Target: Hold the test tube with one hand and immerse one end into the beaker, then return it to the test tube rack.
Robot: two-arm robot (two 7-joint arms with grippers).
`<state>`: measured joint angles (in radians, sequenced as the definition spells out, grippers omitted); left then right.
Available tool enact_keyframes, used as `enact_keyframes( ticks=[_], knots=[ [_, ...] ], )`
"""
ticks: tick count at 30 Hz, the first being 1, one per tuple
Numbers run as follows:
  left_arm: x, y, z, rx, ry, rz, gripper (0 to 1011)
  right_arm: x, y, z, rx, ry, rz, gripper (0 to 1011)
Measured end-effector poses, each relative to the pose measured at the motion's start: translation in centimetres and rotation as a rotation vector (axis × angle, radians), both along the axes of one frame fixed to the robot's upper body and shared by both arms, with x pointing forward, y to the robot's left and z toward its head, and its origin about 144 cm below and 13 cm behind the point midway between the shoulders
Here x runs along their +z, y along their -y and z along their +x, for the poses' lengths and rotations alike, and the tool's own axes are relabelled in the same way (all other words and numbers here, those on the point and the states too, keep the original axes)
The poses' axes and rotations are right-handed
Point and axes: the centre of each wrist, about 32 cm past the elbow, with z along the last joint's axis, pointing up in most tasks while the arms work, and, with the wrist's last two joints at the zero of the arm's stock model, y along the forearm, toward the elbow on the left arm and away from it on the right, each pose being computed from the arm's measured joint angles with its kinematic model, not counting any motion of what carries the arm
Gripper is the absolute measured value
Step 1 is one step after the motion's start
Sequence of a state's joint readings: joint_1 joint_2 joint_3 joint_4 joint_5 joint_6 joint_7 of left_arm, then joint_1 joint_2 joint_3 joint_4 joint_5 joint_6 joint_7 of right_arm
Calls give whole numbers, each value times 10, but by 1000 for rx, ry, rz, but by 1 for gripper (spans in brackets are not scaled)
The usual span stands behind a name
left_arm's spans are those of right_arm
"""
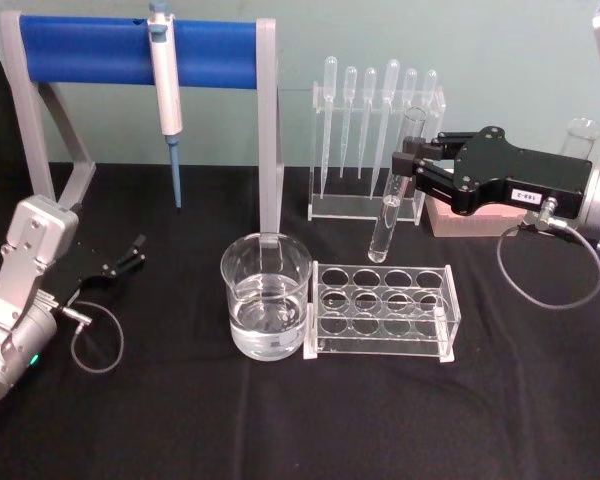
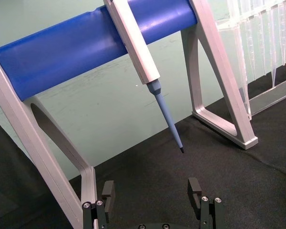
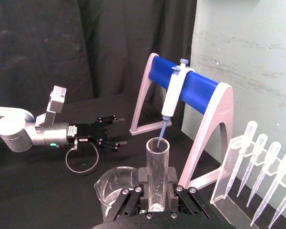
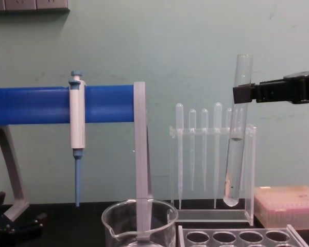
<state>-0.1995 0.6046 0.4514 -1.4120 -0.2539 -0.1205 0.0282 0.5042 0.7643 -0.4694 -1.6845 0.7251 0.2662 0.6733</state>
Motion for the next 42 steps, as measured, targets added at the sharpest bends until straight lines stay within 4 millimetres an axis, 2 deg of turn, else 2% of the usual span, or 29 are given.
enact_keyframes(
  ticks=[42],
  knots=[
    [0, 0, 0, 0, 0, 0, 1000, 0, 0, 0, 0, 0, 0, 221]
  ],
)
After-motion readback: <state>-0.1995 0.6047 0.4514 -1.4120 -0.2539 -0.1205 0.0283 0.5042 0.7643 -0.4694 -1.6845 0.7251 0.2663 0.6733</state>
